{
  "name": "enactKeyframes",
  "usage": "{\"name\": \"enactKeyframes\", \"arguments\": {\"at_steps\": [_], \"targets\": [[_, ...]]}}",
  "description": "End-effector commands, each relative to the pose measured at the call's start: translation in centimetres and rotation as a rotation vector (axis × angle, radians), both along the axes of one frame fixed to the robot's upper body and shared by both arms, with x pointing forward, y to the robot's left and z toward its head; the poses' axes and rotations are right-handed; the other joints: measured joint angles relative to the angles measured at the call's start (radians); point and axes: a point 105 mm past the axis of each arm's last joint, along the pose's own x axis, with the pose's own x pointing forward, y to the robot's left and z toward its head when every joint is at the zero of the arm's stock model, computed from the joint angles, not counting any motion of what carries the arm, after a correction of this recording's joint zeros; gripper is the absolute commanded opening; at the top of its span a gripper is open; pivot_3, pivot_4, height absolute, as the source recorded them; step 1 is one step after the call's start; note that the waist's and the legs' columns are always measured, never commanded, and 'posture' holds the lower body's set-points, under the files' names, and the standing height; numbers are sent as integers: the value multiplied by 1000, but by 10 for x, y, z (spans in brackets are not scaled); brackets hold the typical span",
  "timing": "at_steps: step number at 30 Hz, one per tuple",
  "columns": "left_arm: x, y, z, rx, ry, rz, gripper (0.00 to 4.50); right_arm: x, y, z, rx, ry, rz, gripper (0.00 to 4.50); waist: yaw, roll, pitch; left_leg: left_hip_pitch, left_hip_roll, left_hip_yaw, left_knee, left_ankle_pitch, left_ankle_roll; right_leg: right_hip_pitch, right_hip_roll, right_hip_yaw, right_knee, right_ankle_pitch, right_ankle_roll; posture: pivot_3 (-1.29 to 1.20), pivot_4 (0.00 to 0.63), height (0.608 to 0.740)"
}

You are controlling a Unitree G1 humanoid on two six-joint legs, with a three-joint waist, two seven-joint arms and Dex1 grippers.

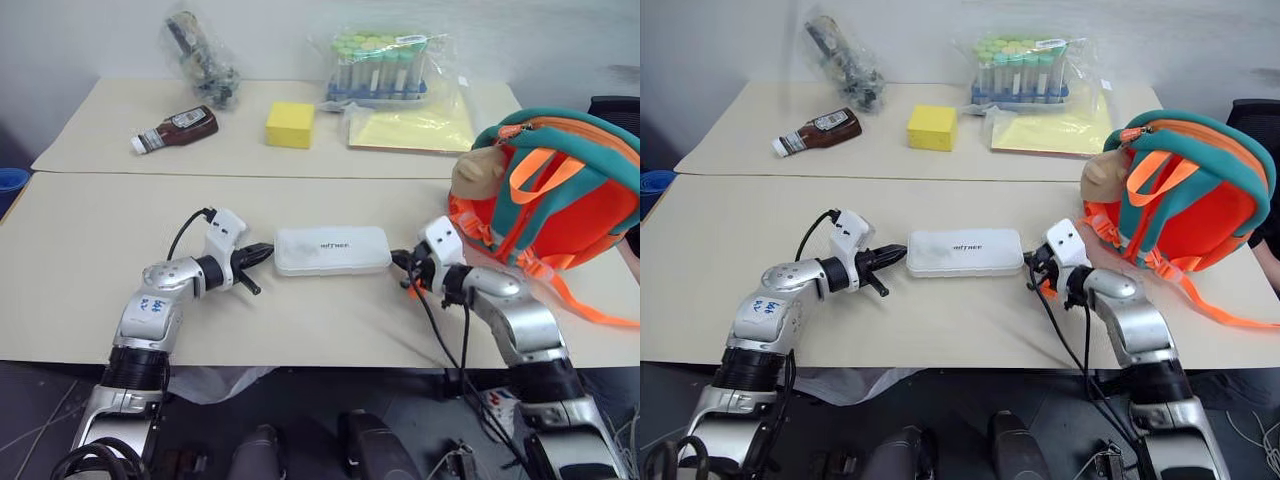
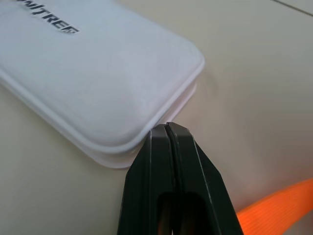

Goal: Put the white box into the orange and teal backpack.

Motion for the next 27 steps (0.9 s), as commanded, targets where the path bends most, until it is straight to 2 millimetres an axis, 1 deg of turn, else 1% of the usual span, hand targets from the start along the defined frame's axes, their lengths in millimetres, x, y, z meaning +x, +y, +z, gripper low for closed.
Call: {"name": "enactKeyframes", "arguments": {"at_steps": [1, 3, 6, 9, 10, 11, 13, 14, 15, 17, 19, 20, 23, 27], "targets": [[7, 8, 12, -13, -20, -3, 48, -5, 5, 16, 26, -42, 16, 0, -4, 0, 0, 0, 0, 1, 0, 0, 0, 0, 0, 0, 0, 0, 0, 0, 150, 740], [8, 13, 8, -31, 32, -10, 48, -4, 1, 16, 21, -42, -8, 0, -4, 0, 0, 1, 0, 1, 0, 0, 0, 0, 0, 0, 1, 0, 0, 0, 150, 740], [5, 19, 5, -115, 196, -34, 626, 3, -9, 18, 10, -53, -55, 0, -4, 0, 0, 1, 0, 1, 0, 0, 0, 0, 1, 0, 1, 0, 0, 0, 150, 740], [3, 26, 9, -214, 381, -53, 1498, 9, -19, 21, -8, -63, -86, 0, -4, 0, 0, 0, 0, 1, 0, 0, 0, -1, 1, -1, 1, 0, 0, 0, 150, 740], [4, 28, 16, -279, 441, -60, 1804, 10, -21, 22, -13, -65, -91, 0, -4, 0, 0, 0, -1, 1, 1, 0, 0, -1, 1, -2, 1, 0, 0, 0, 150, 740], [6, 29, 28, -378, 500, -60, 2118, 11, -22, 22, -17, -67, -93, 0, -4, 0, 0, 0, -1, 1, 1, 0, 0, -1, 1, -3, 1, 0, 0, 0, 150, 740], [12, 30, 44, -473, 558, -42, 2745, 12, -24, 22, -23, -68, -94, 0, -2, 0, 0, -1, -1, 1, 1, 0, 0, -2, 2, -4, 1, 0, 0, 0, 150, 740], [14, 30, 46, -476, 577, -32, 2915, 12, -24, 22, -28, -70, -91, 0, -2, 0, 0, -1, -1, 1, 1, 0, 0, -2, 2, -5, 1, 0, 0, 0, 150, 740], [14, 30, 45, -456, 601, -29, 3265, 11, -24, 22, -39, -75, -87, 0, -2, 0, 0, -1, -1, 1, 1, 0, 1, -2, 1, -5, 1, 0, 0, 0, 150, 740], [10, 26, 41, -398, 655, -42, 3764, 11, -24, 22, -69, -95, -73, 0, -2, 0, 0, -2, -1, 1, 1, 0, 1, -2, 1, -5, 0, 0, 0, 0, 150, 740], [7, 24, 39, -372, 702, -54, 4345, 11, -24, 26, -56, -99, -72, 0, -5, 0, 0, -2, -1, 2, 1, 0, 0, -3, 1, -4, 0, -1, 1, 0, 150, 740], [7, 24, 38, -355, 720, -56, 4455, 12, -24, 28, -50, -102, -74, 0, -6, 0, 0, -2, -1, 2, 1, 0, 0, -3, 1, -4, 0, -1, 1, 0, 150, 740], [9, 23, 33, -294, 727, -54, 4455, 13, -26, 31, -60, -109, -69, 0, -7, 0, 0, -3, -1, 4, 1, 1, -1, -6, 1, -3, 3, -1, 0, 0, 150, 740], [12, 5, 29, -289, 784, -97, 4455, 12, -26, 30, -61, -96, -53, 0, -3, 0, 0, -4, -1, 3, 1, 2, -2, -9, 2, -2, 5, -1, 0, 0, 150, 740]]}}
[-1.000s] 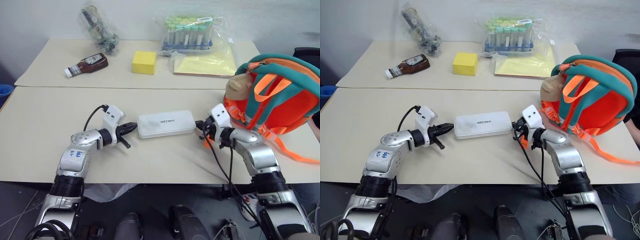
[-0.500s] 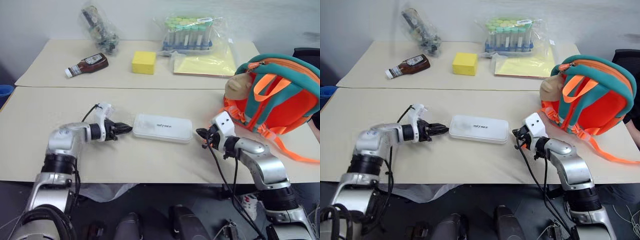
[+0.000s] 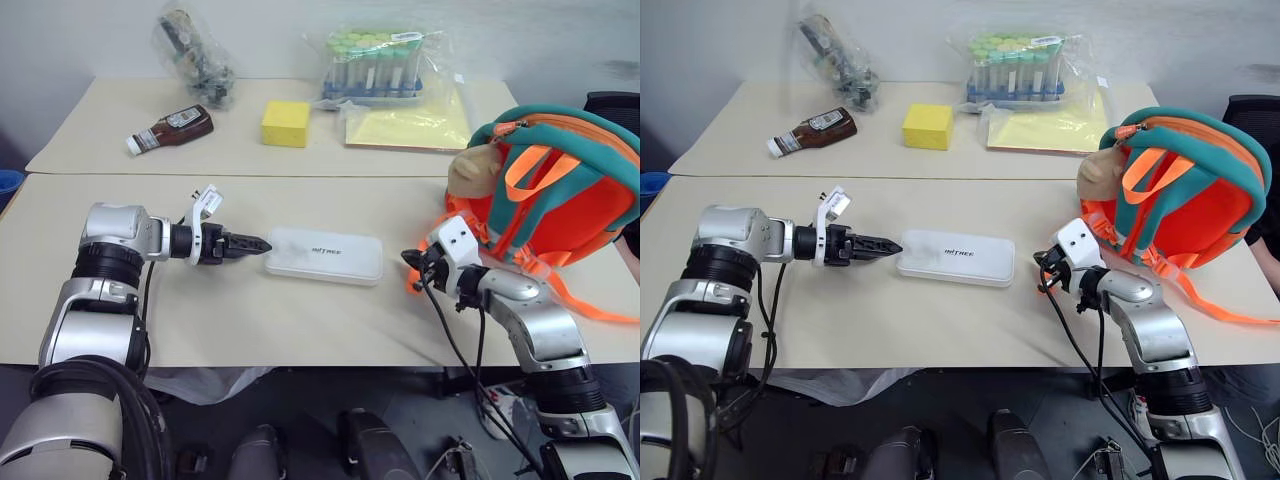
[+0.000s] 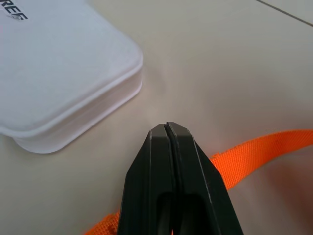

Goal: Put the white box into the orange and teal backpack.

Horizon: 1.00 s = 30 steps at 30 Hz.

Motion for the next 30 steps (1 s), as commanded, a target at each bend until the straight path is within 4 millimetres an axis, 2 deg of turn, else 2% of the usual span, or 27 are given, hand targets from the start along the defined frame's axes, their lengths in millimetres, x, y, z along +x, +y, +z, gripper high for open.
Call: {"name": "enactKeyframes", "arguments": {"at_steps": [1, 6, 10, 16, 19, 27, 28, 30], "targets": [[3, -16, 3, -6, 8, -49, 4455, -1, -1, 14, 12, -38, 21, 0, 2, 0, 0, 0, 0, 0, 0, 0, 0, 0, 0, 0, 0, 0, 0, 0, 150, 740], [2, -35, -7, -8, 56, -106, 4455, -4, 10, 8, 16, -17, 55, 0, 3, 0, 0, -1, -1, 1, 0, 0, 1, 0, -1, 0, -1, 0, 0, 0, 150, 740], [-4, -61, -10, -40, 101, -196, 4455, 0, 17, 8, 17, -17, 65, 0, 6, 0, 0, -1, -1, 0, 1, 0, 1, 0, -1, 0, -1, 0, 0, 0, 150, 740], [-7, -80, 3, -121, 115, -242, 4455, -1, 17, 6, 21, -18, 56, 0, 4, 0, 0, -1, -1, 0, 1, 0, 1, 0, -1, 1, -1, 0, 0, 0, 150, 740], [-6, -78, 13, -153, 99, -242, 3898, -4, 12, 1, 18, -9, 40, 0, 3, 0, 0, -1, -1, 0, 1, 0, 1, -1, -1, 2, 0, 0, 0, 0, 150, 740], [-6, -64, 25, -192, 80, -219, 1570, -21, 1, -13, 5, 17, 13, 0, 0, 0, 0, -5, 0, 0, 1, 0, 0, -5, 0, 2, 2, 0, 0, 0, 150, 740], [-6, -63, 25, -198, 80, -220, 1428, -23, 0, -13, 5, 18, 7, 0, 0, 0, 0, -5, 0, 0, 1, 0, 0, -5, 0, 2, 2, 0, 0, 0, 150, 740], [-8, -61, 30, -232, 81, -221, 1423, -29, -11, -6, 19, -19, -48, 0, 1, 0, 0, -5, 0, 0, 2, 0, 0, -5, 0, 2, 2, 0, 0, 0, 150, 740]]}}
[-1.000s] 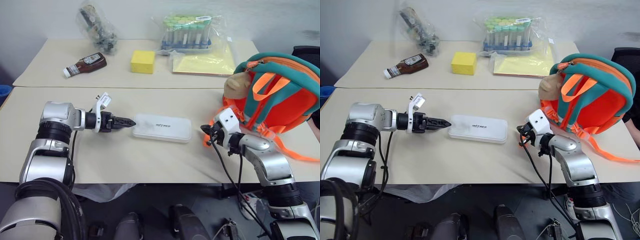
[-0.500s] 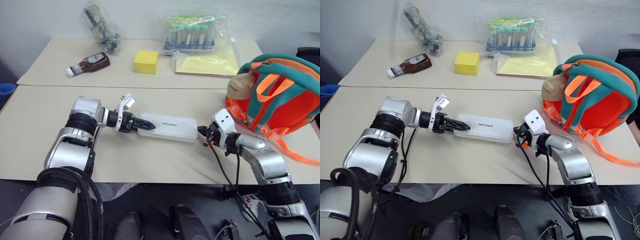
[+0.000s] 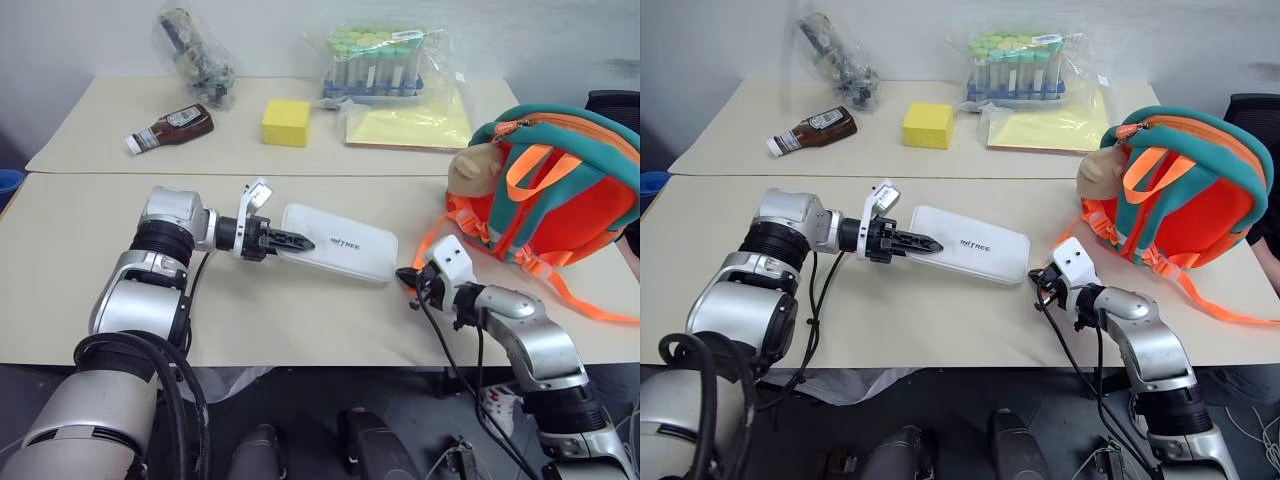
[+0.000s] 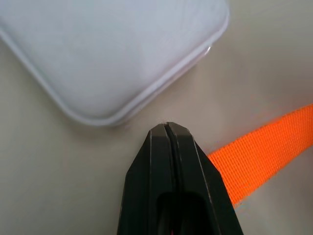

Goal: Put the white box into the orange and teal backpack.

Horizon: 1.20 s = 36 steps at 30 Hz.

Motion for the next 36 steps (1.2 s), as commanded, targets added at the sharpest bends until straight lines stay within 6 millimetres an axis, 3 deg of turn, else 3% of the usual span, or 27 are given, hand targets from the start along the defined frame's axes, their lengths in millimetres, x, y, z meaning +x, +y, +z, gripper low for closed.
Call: {"name": "enactKeyframes", "arguments": {"at_steps": [1, 3, 6, 11, 15, 18, 21, 27, 32, 36], "targets": [[-2, 6, 17, -44, -31, 3, 1423, -9, -22, 23, 23, -98, -101, 0, 3, 0, 0, -1, 0, -1, 0, 0, 0, 0, 0, 0, 0, 0, 0, 0, 150, 740], [-5, 6, 23, -77, -29, 0, 1423, -22, -37, 34, 94, -106, -176, 0, 4, 0, 0, -1, 0, -2, 0, 0, 0, 0, 0, 1, 0, 0, 0, 0, 150, 740], [-11, 8, 35, -128, -35, 3, 1423, -52, -63, 46, 150, -97, -266, 555, 7, 0, 0, -3, 0, -3, 0, 0, 0, -1, -1, 1, 0, 0, 0, 0, 150, 740], [-22, 10, 52, -190, -86, 13, 1423, -94, -108, 66, 204, -117, -441, 2260, 17, 0, 0, -4, 0, -5, 1, 1, -1, 0, -2, 1, 0, 0, 0, 0, 150, 740], [-32, 9, 68, -259, -139, 6, 1423, -92, -124, 82, 251, -150, -512, 3599, 5, 0, 0, -2, 0, -4, 4, 0, 0, 0, -1, 1, 4, 0, 0, 0, 150, 740], [-34, 8, 76, -283, -201, 30, 1423, -72, -122, 84, 289, -148, -495, 4500, 2, 0, 0, -1, 0, -4, 4, 0, 0, 0, -1, 2, 5, 0, 0, 0, 150, 740], [-40, 6, 89, -323, -261, 20, 1423, -51, -106, 86, 323, -146, -443, 4500, 2, 0, 0, -1, 0, -4, 3, 1, 0, 0, 0, 2, 5, 0, 0, 0, 150, 740], [-61, 9, 113, -407, -488, -49, 1423, -9, -112, 94, 279, -222, -490, 4500, 3, 0, 0, -1, 0, -4, 1, 2, -3, -1, -1, 3, 4, 0, 0, 0, 150, 740], [-51, 14, 117, -421, -525, 41, 1423, 13, -101, 98, 312, -251, -413, 4500, 4, 0, 0, -1, 0, -4, 1, 3, -3, 0, -1, 3, 4, 0, 0, 0, 150, 740], [-44, 19, 118, -396, -577, 104, 1423, 21, -91, 108, 320, -286, -310, 3547, 3, 0, 0, -1, -1, -3, 1, 4, -2, 0, -1, 3, 4, 0, 0, 0, 150, 740]]}}
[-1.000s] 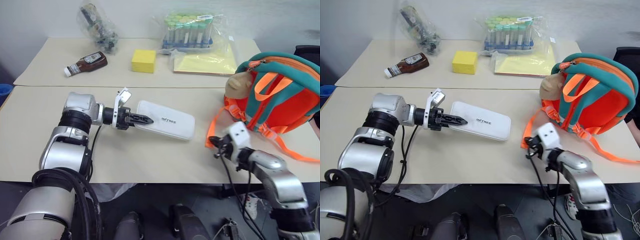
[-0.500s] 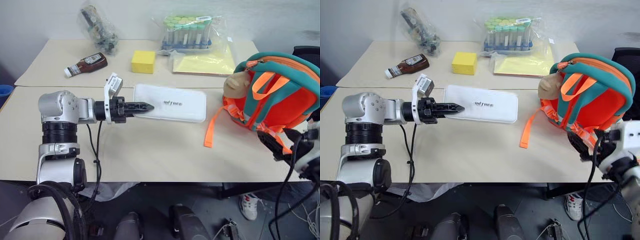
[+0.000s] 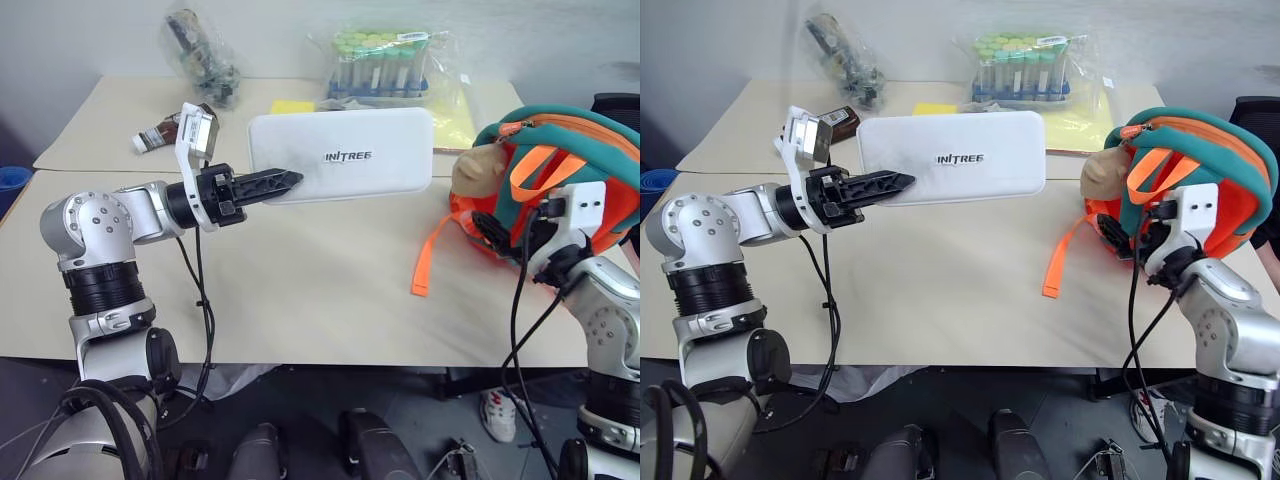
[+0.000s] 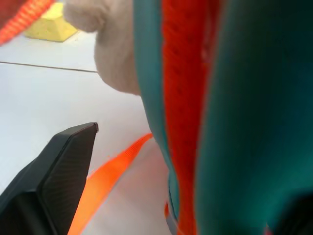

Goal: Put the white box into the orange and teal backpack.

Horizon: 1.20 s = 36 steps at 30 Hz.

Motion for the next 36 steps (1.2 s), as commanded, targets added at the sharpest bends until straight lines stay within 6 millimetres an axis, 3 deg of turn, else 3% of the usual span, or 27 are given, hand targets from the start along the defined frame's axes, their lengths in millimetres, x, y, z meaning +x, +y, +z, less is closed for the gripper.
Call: {"name": "enactKeyframes", "arguments": {"at_steps": [1, 10, 14, 17, 23, 28, 34, 36], "targets": [[0, 7, 19, -45, -105, 40, 1423, -3, 11, 22, -29, -96, 110, 3225, 0, 0, 0, 0, 0, 0, 0, 0, 0, 0, 0, 0, 0, 0, 0, 0, 150, 740], [6, 20, 31, -88, -154, 103, 1423, -38, 53, 28, -53, -97, 442, 37, -1, 0, 0, 0, 2, 0, -1, 1, -2, 0, 1, -1, 0, 0, 0, 0, 150, 740], [8, 21, 30, -66, -170, 109, 1423, -70, 78, 37, -52, -80, 650, 11, 0, 0, 0, 0, 1, 0, -1, 1, -2, 0, 1, -1, 0, 0, 0, 0, 150, 740], [7, 21, 32, -43, -215, 90, 1423, -111, 95, 48, -36, -49, 858, 11, 1, 0, 0, 0, 1, -1, -2, 1, -2, 0, 1, -1, 0, 0, 0, 0, 150, 740], [-12, 19, 42, -9, -357, -35, 1423, -164, 95, 74, 15, 55, 1071, 11, 2, 0, 0, 0, 1, -1, -2, 1, -2, 1, 0, -1, -2, 0, 0, 0, 150, 740], [-21, 12, 39, 22, -415, -127, 1423, -171, 88, 74, 7, 127, 1057, 11, 4, 0, 0, 0, 1, -3, -2, 1, 0, 2, 0, -2, -4, 0, 0, 0, 150, 740], [-27, -20, 21, 140, -525, -204, 1423, -167, 74, 60, 18, 190, 1000, 11, 13, 0, 0, -2, 1, -2, -1, 0, 2, 2, 0, -1, -6, 0, 1, 0, 150, 740], [-24, -27, 7, 223, -580, -201, 1423, -170, 71, 59, 25, 201, 1013, 11, 15, 0, 0, -2, 1, -2, 0, 0, 2, 2, 0, -1, -6, 1, 1, 0, 150, 740]]}}
